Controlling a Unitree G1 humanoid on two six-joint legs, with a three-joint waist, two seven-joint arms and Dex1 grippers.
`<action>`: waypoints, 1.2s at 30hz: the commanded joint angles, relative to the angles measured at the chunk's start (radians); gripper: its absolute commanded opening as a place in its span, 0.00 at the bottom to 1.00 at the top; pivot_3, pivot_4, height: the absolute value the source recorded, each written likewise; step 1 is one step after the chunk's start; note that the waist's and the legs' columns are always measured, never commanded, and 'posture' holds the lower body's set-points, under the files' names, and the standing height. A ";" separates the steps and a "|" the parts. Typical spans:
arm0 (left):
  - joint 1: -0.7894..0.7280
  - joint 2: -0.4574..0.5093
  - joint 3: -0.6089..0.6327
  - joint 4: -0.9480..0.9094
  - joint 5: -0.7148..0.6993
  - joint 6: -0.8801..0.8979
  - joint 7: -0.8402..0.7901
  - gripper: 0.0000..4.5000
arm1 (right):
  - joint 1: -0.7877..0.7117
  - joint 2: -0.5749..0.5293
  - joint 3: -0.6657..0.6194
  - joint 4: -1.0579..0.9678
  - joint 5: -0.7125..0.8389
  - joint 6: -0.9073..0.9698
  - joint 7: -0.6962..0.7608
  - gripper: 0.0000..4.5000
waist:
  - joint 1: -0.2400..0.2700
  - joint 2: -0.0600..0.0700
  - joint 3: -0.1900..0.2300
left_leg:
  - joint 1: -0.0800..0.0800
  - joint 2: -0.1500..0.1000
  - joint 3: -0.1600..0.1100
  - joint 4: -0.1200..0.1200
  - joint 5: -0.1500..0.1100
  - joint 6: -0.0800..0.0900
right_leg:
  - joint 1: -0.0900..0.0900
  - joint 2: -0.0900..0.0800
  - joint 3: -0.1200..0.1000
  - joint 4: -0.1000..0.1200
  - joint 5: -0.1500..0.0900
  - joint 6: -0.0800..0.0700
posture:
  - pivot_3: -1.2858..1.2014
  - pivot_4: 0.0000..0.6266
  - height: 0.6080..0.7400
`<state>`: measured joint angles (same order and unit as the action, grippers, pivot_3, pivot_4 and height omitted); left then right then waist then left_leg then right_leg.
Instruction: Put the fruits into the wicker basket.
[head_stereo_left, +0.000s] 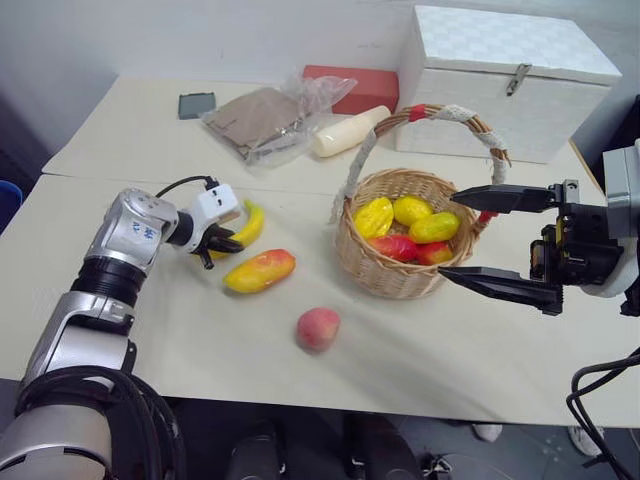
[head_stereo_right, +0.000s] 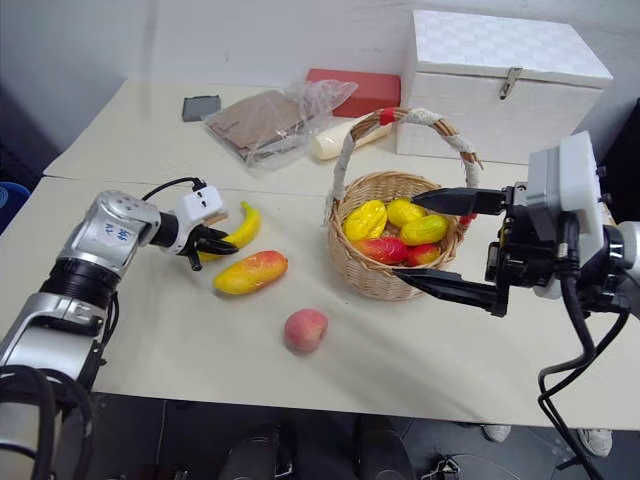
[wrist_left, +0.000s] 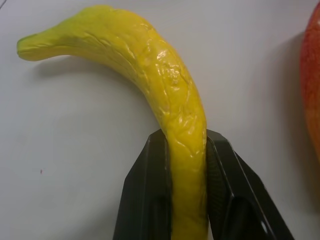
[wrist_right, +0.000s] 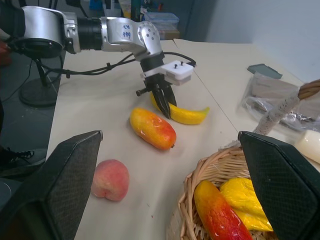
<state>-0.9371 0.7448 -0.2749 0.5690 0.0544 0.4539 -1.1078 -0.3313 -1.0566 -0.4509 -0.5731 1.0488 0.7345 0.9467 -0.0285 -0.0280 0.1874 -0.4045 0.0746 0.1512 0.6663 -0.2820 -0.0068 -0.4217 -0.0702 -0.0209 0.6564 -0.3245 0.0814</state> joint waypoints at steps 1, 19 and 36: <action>-0.001 0.092 0.092 -0.191 -0.072 0.095 -0.081 0.11 | 0.018 -0.014 -0.071 0.011 -0.008 -0.016 0.004 1.00 | 0.002 -0.002 0.001 | -0.002 0.001 0.000 0.000 0.000 0.000 | -0.003 0.000 0.000 0.001 0.000 0.000 | 0.52 0.24 1.00; -0.210 -0.131 -0.060 -0.629 -0.315 0.228 -0.178 0.11 | 0.149 0.014 -0.157 -0.043 -0.012 -0.033 -0.027 1.00 | 0.027 -0.002 0.001 | 0.000 -0.007 -0.001 0.002 0.004 0.003 | 0.001 0.002 0.003 0.002 0.002 0.005 | 0.52 0.24 1.00; -0.395 -0.501 -0.106 -0.035 -0.129 -0.053 -0.070 0.46 | 0.365 0.032 -0.319 -0.082 -0.112 -0.032 -0.086 1.00 | 0.028 -0.002 0.001 | -0.001 -0.010 -0.005 0.001 0.003 0.003 | -0.003 0.006 0.009 -0.001 0.003 0.006 | 0.52 0.24 1.00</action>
<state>-1.3156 0.2502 -0.4130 0.5658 -0.0511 0.3950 -1.1622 0.0318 -1.0303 -0.7270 -0.6416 0.9371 0.7187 0.8630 -0.0009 -0.0301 0.1886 -0.4058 0.0650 0.1458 0.6672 -0.2790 -0.0037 -0.4245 -0.0644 -0.0123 0.6557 -0.3214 0.0873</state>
